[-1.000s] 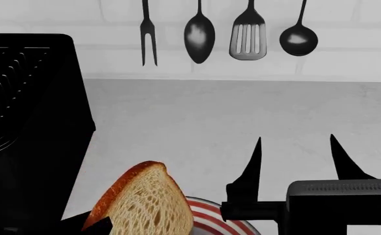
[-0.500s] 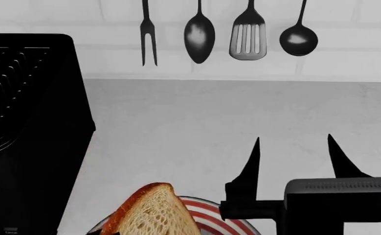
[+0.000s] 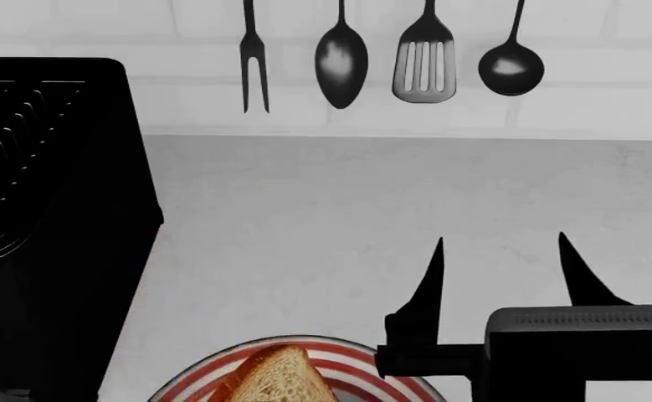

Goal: Place the toasted item on a plate.

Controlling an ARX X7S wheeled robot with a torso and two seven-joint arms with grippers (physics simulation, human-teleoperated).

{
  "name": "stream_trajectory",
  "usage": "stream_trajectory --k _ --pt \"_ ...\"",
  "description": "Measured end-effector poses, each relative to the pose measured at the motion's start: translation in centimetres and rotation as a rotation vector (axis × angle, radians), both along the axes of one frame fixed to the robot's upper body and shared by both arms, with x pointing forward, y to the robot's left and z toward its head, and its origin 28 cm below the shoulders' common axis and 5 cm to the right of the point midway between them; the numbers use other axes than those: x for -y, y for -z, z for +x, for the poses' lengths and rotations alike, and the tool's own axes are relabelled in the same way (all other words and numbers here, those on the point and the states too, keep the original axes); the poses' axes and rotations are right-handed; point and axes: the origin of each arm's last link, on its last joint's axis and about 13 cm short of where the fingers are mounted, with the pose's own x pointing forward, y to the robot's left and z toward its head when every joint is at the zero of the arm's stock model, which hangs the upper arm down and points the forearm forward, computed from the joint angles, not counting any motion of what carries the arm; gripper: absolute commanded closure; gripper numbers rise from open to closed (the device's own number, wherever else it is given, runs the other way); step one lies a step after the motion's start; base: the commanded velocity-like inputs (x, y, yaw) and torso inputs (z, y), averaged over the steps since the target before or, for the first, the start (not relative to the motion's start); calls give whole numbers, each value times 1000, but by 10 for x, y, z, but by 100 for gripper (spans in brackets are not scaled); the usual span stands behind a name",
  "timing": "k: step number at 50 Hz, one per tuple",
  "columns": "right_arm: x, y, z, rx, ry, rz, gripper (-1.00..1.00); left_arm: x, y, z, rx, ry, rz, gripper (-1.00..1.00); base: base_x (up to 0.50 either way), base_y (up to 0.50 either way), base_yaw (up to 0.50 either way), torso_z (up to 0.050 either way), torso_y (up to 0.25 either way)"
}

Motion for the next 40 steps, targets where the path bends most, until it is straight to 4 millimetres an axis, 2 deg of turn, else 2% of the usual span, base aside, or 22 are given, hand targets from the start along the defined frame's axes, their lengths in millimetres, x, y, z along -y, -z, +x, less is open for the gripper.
stream_trajectory --k 40 --pt "-1 1 4 -8 -8 -3 -100 -10 27 16 -53 -92 1 100 1 0 0 0 0"
